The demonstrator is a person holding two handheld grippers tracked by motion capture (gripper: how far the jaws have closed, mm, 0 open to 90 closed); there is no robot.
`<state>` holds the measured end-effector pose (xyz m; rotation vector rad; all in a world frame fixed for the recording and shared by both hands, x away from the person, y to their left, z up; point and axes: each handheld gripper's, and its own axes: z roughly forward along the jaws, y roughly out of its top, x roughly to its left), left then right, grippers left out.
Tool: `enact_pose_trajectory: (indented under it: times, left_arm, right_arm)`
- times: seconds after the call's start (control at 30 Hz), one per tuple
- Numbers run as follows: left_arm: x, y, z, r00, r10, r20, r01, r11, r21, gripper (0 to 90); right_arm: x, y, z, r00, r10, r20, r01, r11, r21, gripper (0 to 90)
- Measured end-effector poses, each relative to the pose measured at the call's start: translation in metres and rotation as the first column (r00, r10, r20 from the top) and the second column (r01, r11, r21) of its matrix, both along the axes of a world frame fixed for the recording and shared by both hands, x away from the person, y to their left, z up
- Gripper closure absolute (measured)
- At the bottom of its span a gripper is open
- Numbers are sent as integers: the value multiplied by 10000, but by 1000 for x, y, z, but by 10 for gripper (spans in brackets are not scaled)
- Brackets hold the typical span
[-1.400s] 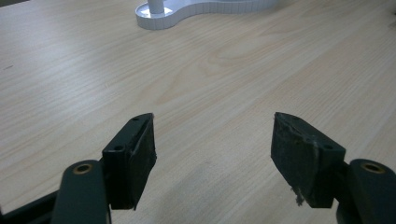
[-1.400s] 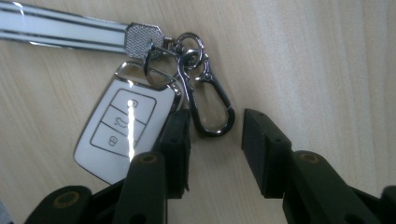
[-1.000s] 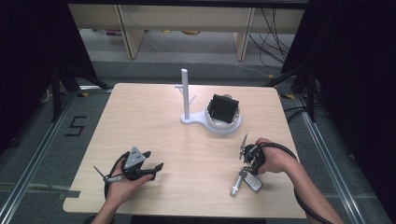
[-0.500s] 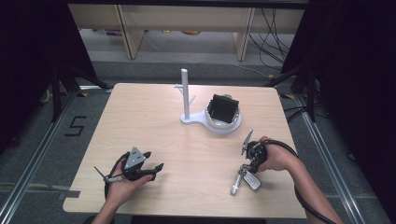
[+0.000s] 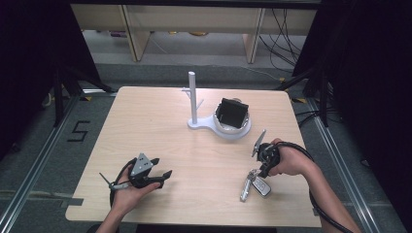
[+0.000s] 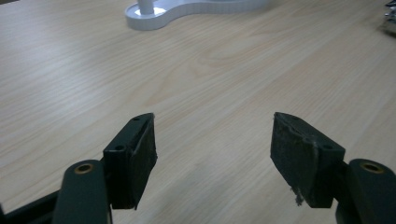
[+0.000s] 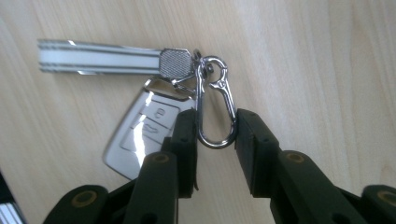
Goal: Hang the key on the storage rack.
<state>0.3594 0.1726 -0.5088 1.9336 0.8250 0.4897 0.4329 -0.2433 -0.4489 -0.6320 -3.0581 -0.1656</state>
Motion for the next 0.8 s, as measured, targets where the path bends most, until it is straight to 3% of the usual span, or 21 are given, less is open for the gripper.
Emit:
enact_pose_trajectory:
  times: [0.17, 0.27, 0.37, 0.43, 0.47, 0.53, 0.73, 0.8]
  left_arm:
    - [-1, -12, 4, 9982, -567, 179, 567, 9984, -35, 315]
    - [-2, -14, 1, 9982, -596, 98, 596, 9982, -23, 314]
    - [-2, -12, 0, 9987, -498, 76, 497, 9988, 47, 314]
    - [-2, -11, -1, 9987, -507, 84, 506, 9987, 40, 314]
    - [-2, -11, 0, 9987, -489, 106, 489, 9988, 39, 314]
    - [-2, -12, 2, 9987, -498, 145, 497, 9987, 97, 314]
    - [-1, -26, 9, 9948, -969, 300, 968, 9953, 62, 313]
    - [1, -33, 12, 9919, -1228, 314, 1228, 9924, -3, 310]
  right_arm:
    - [1, 2, 7, 9999, -162, 23, 161, 9988, 472, 705]
    - [3, 2, 8, 10000, 59, 32, -62, 9961, 877, 705]
    - [3, 2, 6, 9998, -172, -30, 173, 9965, 823, 705]
    - [3, 2, 6, 9998, -180, 7, 178, 9951, 977, 705]
    - [4, 2, 7, 9999, -87, 99, 74, 9919, 1271, 704]
    - [3, 3, 9, 9993, -325, 163, 301, 9908, 1318, 704]
    - [6, 9, 18, 9983, -541, 213, 502, 9865, 1557, 704]
    - [9, 12, 20, 9992, -259, 313, 201, 9847, 1730, 704]
